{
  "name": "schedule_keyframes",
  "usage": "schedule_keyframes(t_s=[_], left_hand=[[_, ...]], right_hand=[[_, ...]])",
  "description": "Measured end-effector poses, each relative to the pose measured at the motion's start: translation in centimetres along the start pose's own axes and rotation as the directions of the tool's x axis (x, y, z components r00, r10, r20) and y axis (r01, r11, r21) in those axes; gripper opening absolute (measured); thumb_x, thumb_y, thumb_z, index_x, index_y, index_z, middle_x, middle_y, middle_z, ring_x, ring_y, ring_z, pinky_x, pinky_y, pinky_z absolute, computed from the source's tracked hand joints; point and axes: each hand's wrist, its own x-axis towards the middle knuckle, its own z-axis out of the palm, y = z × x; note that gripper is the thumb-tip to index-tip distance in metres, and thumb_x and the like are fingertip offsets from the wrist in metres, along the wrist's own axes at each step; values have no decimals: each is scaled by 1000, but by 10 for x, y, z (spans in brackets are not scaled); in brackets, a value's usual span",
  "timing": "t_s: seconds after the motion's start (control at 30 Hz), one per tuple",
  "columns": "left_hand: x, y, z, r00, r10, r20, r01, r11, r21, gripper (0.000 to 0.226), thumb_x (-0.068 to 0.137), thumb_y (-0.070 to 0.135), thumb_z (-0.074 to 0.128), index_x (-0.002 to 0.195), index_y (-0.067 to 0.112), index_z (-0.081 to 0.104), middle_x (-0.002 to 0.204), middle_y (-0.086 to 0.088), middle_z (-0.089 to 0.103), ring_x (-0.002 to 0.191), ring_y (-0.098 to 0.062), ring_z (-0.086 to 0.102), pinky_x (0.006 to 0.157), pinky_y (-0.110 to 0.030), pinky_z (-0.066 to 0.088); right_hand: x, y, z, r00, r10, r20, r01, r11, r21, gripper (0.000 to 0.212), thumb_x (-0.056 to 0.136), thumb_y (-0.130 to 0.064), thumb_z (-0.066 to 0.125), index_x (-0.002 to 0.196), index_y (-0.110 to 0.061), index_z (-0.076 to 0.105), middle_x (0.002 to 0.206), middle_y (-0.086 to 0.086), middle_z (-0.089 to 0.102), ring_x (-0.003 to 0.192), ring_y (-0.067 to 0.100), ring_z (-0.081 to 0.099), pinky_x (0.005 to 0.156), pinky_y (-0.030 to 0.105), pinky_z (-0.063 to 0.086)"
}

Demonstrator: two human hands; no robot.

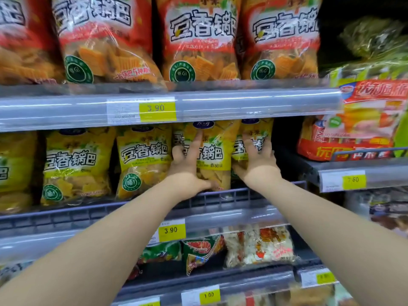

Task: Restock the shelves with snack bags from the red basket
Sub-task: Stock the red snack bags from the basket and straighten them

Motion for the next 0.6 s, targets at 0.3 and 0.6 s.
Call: schedule_keyframes(t_s=[0.3,0.6], left_hand=[[-1,9,12,933,-153,-326,166,986,14,109,58,58,81,133,55,2,120,-5,27,112,-30,42,96,-38,41],[13,28,21,923,-245,-297,341,878,335,109,68,72,64,133,41,-18,125,-12,22,119,-32,31,94,-41,34]], right_hand=[[-7,2,5,992,66,-107,-64,998,19,80,87,-19,61,140,-53,11,155,5,-7,128,34,24,94,44,38],[-7,11,12,977,-33,-211,53,994,92,78,86,-25,64,143,-45,15,155,6,-1,131,33,22,96,46,41]])
